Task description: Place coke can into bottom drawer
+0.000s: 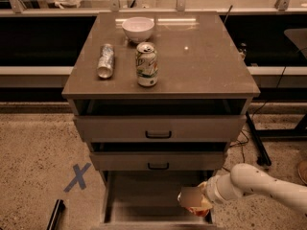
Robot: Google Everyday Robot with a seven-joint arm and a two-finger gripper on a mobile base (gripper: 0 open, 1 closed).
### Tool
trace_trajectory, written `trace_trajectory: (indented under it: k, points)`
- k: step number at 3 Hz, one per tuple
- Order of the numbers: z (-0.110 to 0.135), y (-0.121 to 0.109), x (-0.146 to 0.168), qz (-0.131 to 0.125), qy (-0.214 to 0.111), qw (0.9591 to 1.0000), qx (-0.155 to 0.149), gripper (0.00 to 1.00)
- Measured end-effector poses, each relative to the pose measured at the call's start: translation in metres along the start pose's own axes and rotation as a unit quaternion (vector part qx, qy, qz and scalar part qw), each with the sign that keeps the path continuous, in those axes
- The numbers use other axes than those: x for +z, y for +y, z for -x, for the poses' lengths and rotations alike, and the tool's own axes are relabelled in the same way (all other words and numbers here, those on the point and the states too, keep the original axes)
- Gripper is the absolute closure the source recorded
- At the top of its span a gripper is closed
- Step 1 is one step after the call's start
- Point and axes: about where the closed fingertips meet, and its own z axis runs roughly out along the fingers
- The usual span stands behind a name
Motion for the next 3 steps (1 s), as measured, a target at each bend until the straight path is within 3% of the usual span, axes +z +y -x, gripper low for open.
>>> trace_trajectory:
  k: [2, 3]
  points:
    - [-0.009, -0.031, 0.083, 0.011, -0.025, 0.9995, -0.016, 1.00]
    - [-0.012, -0.038, 0.102, 0.007, -0.029, 0.9994, -0.020, 1.00]
